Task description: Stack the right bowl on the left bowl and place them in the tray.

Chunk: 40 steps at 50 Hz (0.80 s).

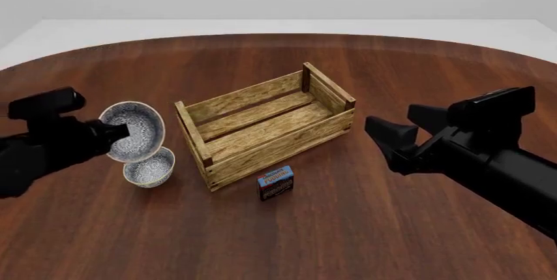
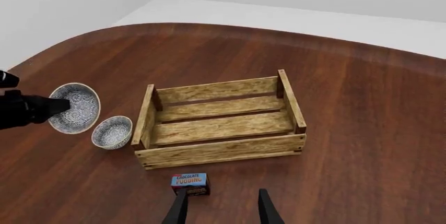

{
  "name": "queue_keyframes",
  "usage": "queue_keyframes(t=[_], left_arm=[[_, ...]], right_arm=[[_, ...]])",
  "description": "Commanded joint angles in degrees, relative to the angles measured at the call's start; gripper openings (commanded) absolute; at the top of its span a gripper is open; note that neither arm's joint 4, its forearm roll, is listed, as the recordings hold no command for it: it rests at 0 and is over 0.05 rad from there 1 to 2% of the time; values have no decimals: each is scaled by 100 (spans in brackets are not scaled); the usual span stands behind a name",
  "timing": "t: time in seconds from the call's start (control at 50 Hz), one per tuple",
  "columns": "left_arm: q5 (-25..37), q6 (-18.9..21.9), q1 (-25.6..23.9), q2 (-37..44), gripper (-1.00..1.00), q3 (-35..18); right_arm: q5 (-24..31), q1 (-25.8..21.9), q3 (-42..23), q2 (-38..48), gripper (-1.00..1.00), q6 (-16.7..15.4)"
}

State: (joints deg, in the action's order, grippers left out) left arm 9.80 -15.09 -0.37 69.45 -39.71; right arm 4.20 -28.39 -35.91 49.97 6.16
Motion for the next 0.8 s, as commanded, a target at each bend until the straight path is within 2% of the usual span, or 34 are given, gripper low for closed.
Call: queue_keyframes(t=[0.02, 0.52, 0.8], left_arm=[[-224, -42, -258, 725, -100, -78], [-917, -105, -91, 1809, -100, 3], [-1118, -202, -99, 2045, -100, 99]], right_arm=[[6, 1, -10, -1, 100, 10], [6, 1, -10, -1, 100, 8], [6, 1, -10, 0, 100, 11]])
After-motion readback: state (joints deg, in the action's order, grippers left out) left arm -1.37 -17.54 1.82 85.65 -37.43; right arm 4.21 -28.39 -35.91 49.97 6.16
